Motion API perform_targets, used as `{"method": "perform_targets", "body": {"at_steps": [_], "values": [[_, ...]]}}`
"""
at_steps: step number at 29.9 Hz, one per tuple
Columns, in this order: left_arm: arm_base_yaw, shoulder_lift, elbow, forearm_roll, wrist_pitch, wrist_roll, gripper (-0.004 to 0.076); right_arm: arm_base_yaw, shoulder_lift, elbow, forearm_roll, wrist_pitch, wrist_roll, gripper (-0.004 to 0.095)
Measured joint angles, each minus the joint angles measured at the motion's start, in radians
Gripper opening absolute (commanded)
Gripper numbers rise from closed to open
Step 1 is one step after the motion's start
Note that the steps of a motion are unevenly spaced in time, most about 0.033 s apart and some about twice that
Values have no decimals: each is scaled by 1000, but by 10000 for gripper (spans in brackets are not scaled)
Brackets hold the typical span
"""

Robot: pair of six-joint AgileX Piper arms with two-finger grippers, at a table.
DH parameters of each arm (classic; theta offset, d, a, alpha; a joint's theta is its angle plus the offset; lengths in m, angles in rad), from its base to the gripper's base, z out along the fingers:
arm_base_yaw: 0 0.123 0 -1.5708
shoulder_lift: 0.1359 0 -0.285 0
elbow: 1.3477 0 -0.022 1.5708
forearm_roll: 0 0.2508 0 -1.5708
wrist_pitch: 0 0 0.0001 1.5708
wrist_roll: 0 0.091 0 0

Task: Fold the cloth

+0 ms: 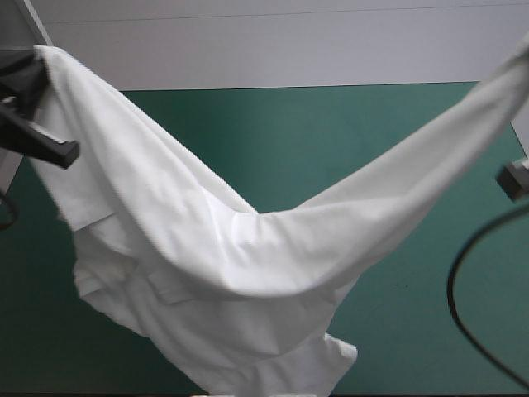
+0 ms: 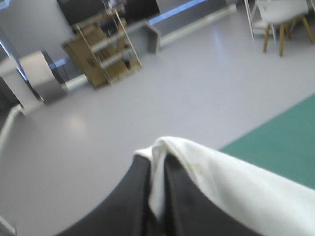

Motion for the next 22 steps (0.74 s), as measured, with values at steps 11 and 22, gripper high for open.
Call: {"method": "perform_targets", "body": {"at_steps": [11,22], "values": [[0,458,248,6,-238,12,19,0,487,402,5,-219,-104,-17],[0,725,232,15,-421,34,60,0,1024,47,-32,-250,-110,363]]}}
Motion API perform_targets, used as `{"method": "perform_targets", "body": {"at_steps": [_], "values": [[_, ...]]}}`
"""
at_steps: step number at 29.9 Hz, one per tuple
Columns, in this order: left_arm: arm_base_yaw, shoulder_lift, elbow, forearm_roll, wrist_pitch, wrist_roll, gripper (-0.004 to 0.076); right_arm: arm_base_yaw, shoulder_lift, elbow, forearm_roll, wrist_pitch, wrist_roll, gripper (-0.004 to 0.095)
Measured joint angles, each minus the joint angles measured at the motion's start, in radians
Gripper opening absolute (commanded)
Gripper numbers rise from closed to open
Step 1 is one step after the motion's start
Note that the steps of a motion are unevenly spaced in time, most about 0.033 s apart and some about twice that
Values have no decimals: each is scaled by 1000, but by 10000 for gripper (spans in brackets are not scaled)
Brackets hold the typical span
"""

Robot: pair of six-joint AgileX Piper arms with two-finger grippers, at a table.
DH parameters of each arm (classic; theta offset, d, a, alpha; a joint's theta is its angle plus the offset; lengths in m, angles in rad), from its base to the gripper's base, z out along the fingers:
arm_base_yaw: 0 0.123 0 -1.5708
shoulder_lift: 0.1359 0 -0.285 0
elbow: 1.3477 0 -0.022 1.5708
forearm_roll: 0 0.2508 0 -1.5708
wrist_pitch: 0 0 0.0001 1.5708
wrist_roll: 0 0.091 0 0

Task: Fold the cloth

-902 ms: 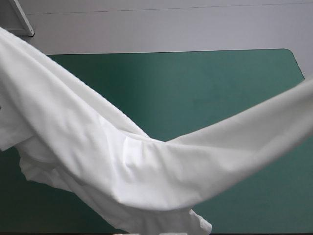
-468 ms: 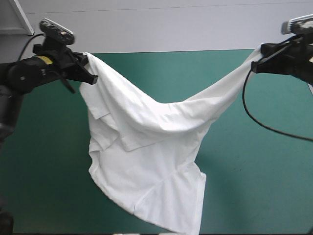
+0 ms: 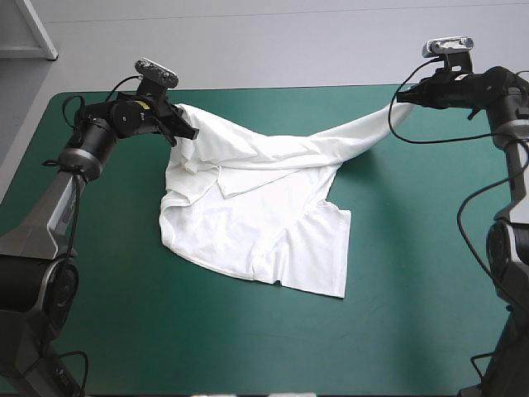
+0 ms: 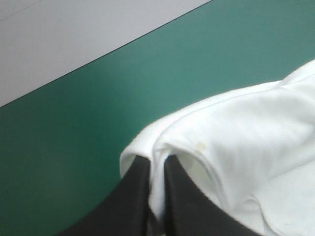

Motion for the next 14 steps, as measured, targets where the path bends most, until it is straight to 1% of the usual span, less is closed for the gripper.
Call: {"method": "perform_targets", "body": {"at_steps": [2,3,4,6,7,8,9,11,14], "values": [[0,25,-1,26,-4,-4,141,0,70,-85,0,51,14,566],[3,41,-1,51,-4,-11,204,0,105,-128,1,82,23,617],[6,48,-1,64,-5,-13,276,0,132,-162,1,108,32,642],[25,55,-1,78,-11,-24,414,0,186,-243,3,169,55,619],[39,55,-1,80,-18,-40,465,0,204,-273,3,191,64,598],[57,55,-1,82,-29,-56,489,0,216,-307,3,212,68,578],[72,51,-1,82,-36,-77,500,0,221,-338,4,230,72,561],[114,38,-1,77,-40,-106,496,0,220,-401,8,264,75,542],[166,6,-1,55,-26,-119,492,0,195,-486,32,339,84,513]]}}
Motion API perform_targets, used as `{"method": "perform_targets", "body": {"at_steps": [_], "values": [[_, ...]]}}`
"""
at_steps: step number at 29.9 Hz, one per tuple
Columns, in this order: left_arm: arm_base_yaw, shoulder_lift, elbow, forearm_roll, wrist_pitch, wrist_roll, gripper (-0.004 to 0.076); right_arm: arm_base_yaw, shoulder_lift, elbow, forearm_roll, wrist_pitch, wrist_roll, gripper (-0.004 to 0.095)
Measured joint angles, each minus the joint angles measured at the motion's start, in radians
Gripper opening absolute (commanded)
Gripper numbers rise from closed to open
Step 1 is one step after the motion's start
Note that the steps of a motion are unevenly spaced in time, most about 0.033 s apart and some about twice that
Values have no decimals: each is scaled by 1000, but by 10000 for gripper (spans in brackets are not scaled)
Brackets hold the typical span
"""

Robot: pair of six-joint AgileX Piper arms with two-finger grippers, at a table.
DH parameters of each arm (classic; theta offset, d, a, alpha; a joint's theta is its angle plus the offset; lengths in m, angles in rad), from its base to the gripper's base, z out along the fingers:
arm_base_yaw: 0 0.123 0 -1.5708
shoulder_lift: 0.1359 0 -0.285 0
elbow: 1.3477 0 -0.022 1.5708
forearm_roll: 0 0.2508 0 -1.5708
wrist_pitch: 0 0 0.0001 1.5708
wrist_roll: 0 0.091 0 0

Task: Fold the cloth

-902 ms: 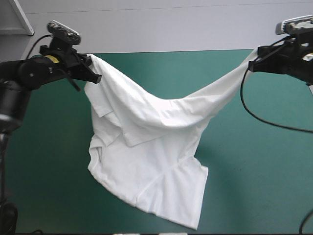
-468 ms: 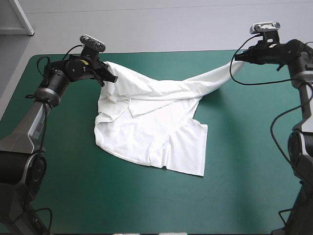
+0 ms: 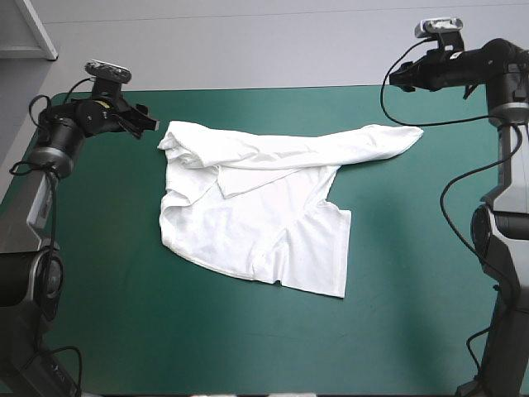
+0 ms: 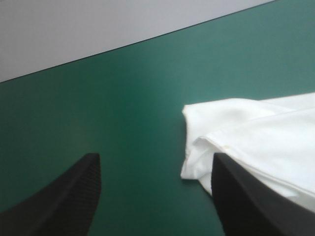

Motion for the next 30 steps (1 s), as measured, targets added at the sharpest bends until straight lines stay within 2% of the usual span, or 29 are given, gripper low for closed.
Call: {"method": "perform_targets", "body": {"at_steps": [5,8,13,24,30], "values": [[26,-79,0,-41,109,8,461,12,-107,-40,39,102,22,438],[25,-160,28,-78,160,27,433,41,-199,-36,8,123,32,436],[25,-347,131,-101,201,30,430,107,-382,64,-29,132,95,436],[25,-791,498,-123,372,-36,430,175,-835,577,9,140,166,418],[25,-949,716,-162,382,-40,430,176,-1068,857,7,140,166,418]]}}
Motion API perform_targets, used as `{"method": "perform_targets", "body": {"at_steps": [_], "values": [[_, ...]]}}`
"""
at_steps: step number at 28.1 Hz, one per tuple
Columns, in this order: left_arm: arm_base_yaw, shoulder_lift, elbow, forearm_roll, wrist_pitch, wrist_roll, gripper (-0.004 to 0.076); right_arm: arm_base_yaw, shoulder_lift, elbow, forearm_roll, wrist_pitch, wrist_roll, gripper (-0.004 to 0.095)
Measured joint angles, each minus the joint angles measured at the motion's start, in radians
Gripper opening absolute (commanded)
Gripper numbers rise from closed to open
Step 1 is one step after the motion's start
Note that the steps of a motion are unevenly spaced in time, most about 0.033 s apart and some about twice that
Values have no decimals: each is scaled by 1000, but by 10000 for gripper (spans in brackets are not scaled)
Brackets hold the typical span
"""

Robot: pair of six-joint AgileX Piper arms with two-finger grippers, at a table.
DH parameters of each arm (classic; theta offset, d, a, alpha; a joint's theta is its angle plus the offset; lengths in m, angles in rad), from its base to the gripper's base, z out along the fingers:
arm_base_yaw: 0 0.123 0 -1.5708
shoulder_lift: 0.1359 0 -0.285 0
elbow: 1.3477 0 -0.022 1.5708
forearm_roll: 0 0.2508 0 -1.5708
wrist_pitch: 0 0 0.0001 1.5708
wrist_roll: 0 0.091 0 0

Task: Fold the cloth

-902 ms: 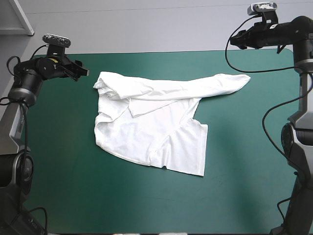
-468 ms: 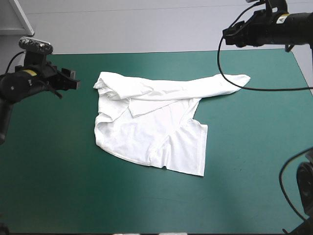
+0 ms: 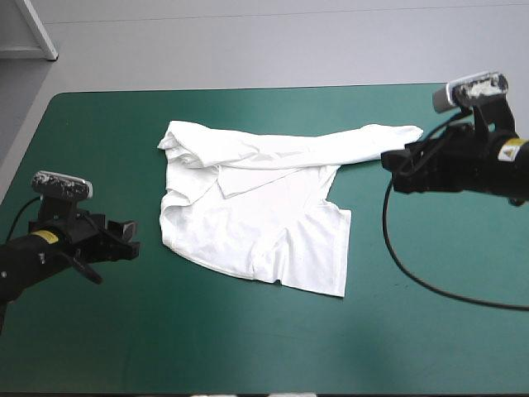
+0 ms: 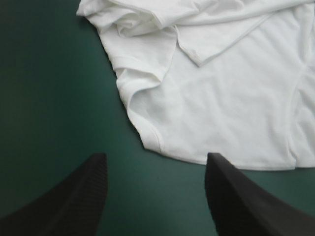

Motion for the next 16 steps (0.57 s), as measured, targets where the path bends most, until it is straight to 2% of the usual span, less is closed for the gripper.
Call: {"method": "perform_targets", "body": {"at_steps": [5,10,14,16], "values": [[0,-49,98,18,-65,-52,430,0,-100,208,3,0,-31,418],[0,-8,110,16,-119,-78,430,0,-110,316,-44,-1,-72,418],[0,86,110,13,-145,-82,430,0,-110,327,-150,-29,-67,418],[0,193,110,-6,-181,-72,430,0,-112,327,-198,-48,-49,418]]}}
